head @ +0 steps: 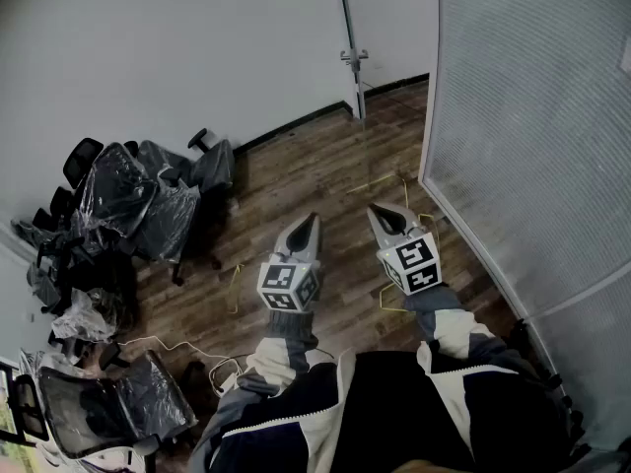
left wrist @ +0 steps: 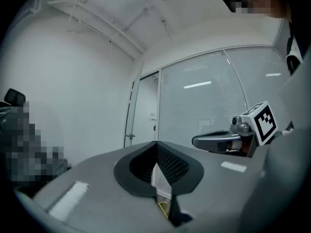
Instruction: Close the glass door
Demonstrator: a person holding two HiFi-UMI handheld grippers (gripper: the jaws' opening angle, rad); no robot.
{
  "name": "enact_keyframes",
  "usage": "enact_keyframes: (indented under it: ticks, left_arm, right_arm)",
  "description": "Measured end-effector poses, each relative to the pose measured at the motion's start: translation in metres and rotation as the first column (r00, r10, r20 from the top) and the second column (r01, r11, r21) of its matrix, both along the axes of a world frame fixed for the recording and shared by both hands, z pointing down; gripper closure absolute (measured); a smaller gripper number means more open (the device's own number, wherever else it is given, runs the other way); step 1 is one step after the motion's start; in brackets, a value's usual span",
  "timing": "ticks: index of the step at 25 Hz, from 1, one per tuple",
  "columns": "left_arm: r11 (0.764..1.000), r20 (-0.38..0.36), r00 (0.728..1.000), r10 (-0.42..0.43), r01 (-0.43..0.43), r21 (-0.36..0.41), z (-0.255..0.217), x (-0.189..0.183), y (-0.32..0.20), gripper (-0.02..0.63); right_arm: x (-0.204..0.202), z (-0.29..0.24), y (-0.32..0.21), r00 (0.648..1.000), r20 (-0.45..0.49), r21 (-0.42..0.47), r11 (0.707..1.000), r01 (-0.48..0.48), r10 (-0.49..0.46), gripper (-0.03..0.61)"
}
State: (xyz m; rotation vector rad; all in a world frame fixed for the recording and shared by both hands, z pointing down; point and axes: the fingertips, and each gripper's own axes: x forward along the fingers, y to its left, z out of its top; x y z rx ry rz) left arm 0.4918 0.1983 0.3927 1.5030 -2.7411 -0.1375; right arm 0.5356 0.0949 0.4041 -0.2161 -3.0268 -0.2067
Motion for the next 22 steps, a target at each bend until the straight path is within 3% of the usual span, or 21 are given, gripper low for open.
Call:
enact_keyframes:
  ticks: [3,10,15,17,22]
  left_arm:
    - [1.000,0.030,0.999,0.010,-0.010,0.010,0.000,-0.011,0.012,0.611]
    - [1.000,0.026,0.999,0.022,-0.022,0.013,0.003,-0.020,0.030,0.611]
    - [0.999,0.017,0.999,0.030,-0.030,0.016,0.011,-0.025,0.037,0.611]
    - [0.999,0.012,0.999,0.033,-0.033,0.020,0.011,-0.028,0.041,0.611]
    - [0.999,0.013,0.999,0.038,-0.039,0.034,0.024,-0.038,0.058,0.611]
  right_arm:
    - [-0.017,-0.002,0.021,1.000,0.013,0.011,1.000,0.028,-0.028,0.577]
    - [-0.036,0.004,0.054,0.997,0.001,0.025,0.997,0.074,-0.074,0.577]
    - [-0.042,0.009,0.067,0.994,-0.014,-0.024,0.994,0.109,-0.109,0.574]
    - [-0.045,0.010,0.073,0.991,-0.029,-0.024,0.992,0.128,-0.128,0.526]
    - [-0.050,0.024,0.092,0.983,-0.049,-0.004,0.985,0.175,-0.175,0.509]
